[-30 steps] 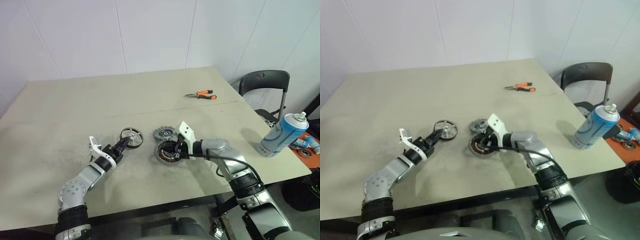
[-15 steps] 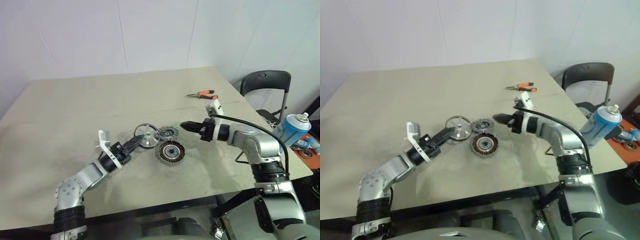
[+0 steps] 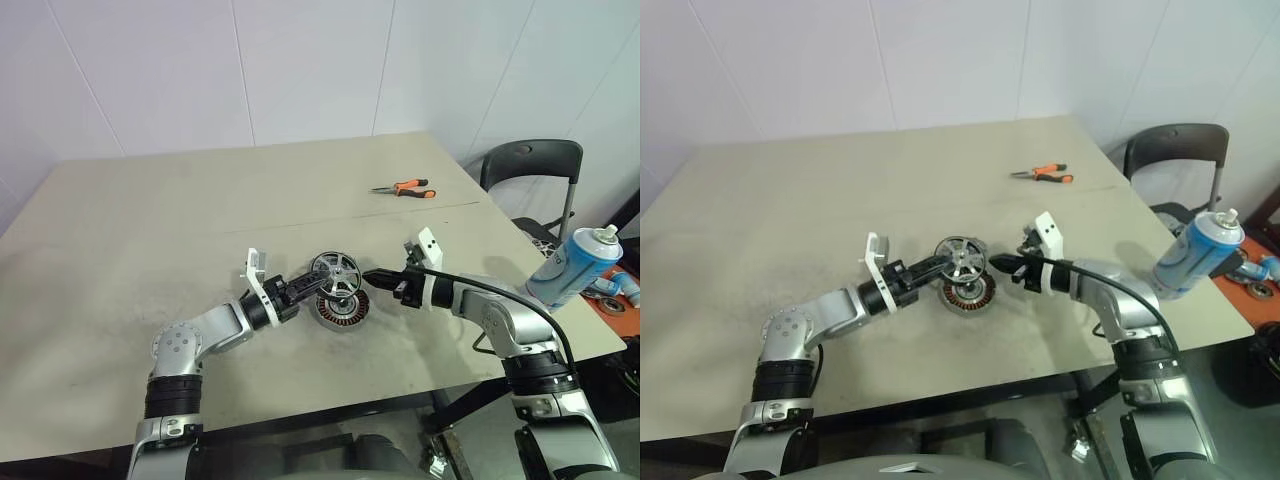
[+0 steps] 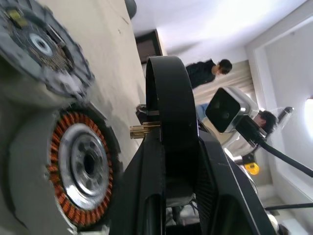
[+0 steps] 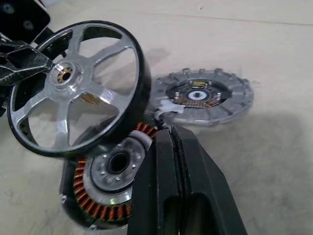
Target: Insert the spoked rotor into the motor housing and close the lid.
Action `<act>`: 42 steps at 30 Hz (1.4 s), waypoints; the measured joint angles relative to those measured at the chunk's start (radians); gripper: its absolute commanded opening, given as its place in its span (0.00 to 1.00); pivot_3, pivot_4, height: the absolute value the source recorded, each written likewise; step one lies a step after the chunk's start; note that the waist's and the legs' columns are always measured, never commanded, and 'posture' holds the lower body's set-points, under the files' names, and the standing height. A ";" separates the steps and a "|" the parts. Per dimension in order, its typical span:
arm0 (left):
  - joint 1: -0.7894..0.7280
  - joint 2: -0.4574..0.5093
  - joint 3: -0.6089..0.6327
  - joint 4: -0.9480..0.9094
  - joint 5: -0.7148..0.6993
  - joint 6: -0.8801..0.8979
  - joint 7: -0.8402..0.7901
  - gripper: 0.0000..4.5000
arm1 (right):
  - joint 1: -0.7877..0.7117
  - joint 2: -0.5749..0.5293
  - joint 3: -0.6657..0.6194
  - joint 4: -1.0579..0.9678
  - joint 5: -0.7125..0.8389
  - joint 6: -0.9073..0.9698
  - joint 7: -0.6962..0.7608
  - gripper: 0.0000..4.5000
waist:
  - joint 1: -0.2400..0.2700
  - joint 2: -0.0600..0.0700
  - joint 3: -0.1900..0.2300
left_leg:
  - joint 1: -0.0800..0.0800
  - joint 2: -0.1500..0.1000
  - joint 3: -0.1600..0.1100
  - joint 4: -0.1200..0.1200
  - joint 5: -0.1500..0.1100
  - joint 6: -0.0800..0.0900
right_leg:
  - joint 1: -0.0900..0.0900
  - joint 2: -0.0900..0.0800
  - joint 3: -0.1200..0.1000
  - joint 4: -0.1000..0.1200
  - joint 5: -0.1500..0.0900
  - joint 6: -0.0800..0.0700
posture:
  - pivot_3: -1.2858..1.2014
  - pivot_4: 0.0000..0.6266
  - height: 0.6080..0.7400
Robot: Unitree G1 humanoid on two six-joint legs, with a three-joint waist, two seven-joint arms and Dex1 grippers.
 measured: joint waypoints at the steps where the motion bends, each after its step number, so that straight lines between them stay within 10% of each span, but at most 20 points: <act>1: 0.007 0.002 0.005 -0.002 -0.012 0.011 0.008 0.10 | 0.004 -0.002 0.000 -0.007 0.000 0.003 -0.004 0.00 | -0.001 0.000 0.000 | 0.000 0.000 0.000 0.000 0.000 0.000 | 0.000 0.000 0.000 0.000 0.000 0.000 | 0.52 0.00 1.00; 23: 0.071 0.007 -0.018 -0.005 -0.068 0.051 0.040 0.10 | -0.002 -0.014 0.025 -0.009 -0.027 0.009 -0.009 0.00 | 0.001 0.000 0.000 | 0.001 -0.002 0.000 0.000 0.000 0.000 | 0.001 0.000 0.000 0.000 -0.001 -0.002 | 0.52 0.00 1.00; 42: -0.068 -0.032 -0.034 0.251 0.234 -0.007 -0.223 0.10 | 0.019 -0.030 0.025 -0.031 -0.031 0.009 -0.022 0.00 | 0.001 0.000 0.000 | 0.002 -0.003 0.000 0.001 0.000 0.000 | 0.003 0.000 0.000 0.000 -0.001 -0.002 | 0.52 0.00 1.00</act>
